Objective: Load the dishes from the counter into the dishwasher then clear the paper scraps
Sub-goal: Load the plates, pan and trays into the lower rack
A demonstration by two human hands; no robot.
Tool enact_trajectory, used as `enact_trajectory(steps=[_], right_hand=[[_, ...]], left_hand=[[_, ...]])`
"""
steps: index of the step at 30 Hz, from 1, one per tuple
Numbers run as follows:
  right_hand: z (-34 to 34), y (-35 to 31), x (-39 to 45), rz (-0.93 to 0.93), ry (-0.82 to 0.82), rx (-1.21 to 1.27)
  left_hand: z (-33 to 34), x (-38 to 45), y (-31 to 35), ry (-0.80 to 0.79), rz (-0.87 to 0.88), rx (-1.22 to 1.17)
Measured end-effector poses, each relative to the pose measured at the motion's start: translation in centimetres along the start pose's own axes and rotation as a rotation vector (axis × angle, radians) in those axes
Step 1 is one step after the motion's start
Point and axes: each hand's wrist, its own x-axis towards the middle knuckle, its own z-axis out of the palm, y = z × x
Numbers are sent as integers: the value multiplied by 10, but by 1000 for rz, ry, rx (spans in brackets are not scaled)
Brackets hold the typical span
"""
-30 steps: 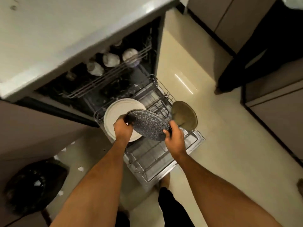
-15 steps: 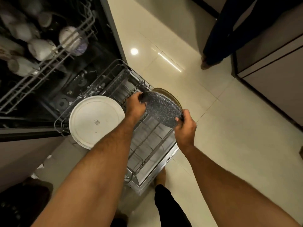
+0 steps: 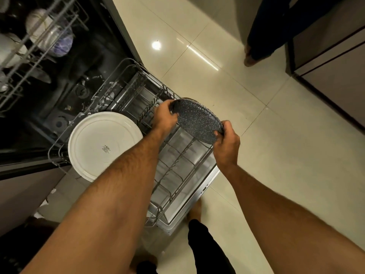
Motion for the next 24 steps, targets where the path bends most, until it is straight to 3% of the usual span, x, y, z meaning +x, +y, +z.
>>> enact_trajectory(steps=[10,15,24], right_hand=[[31,6,1,95,-189,-96],[40,-1,4,147,-115,-191],[40,-28,-11,82,-9,-289]], left_hand=[[9,10,-27,-42,-45,41],[13,9,-34,-36,-39,21],[-5,-15,-33,-5,45,12]])
